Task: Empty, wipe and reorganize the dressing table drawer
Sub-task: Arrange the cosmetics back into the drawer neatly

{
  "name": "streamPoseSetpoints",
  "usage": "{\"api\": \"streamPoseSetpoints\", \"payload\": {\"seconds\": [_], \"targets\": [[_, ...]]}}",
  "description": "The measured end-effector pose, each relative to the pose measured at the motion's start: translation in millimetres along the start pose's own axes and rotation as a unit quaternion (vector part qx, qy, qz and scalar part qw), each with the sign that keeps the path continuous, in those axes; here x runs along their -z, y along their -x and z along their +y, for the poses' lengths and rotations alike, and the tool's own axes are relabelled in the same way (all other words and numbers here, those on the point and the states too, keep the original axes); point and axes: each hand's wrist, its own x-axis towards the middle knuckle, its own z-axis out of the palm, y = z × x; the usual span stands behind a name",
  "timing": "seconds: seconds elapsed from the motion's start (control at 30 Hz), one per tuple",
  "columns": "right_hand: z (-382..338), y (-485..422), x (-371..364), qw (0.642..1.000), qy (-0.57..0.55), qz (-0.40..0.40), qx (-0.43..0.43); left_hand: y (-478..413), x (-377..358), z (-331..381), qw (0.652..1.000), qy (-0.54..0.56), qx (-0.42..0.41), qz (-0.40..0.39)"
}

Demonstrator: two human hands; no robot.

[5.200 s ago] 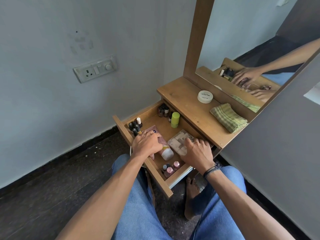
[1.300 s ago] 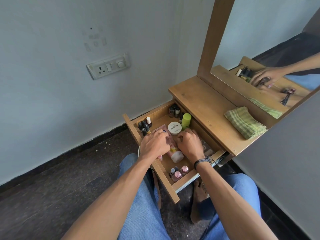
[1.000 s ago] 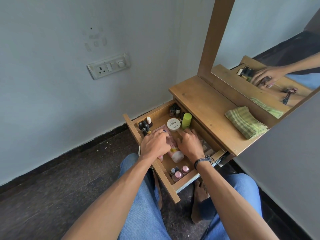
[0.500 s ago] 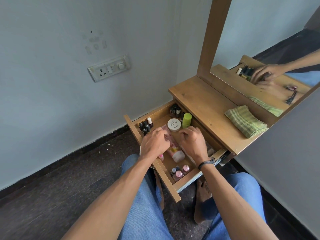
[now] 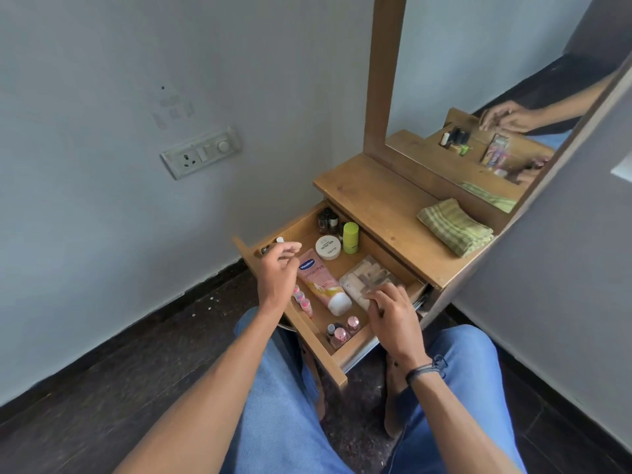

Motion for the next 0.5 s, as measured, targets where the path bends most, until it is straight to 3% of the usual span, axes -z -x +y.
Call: {"api": "streamPoseSetpoints", "payload": {"seconds": [0.17,0.3,0.5], "targets": [[-4,6,2,0.998,0.033,0.047,-0.02,43,19,-15,0.973,0.111,0.106,0.173],[-4,8,1,0.998,0.04,0.039,-0.035,72,18,-32,0.949,0.168,0.22,0.154],[-1,7,4,0.998,0.033,0.031,-0.034,80,8,-23,0.956,0.136,0.238,0.103]]}}
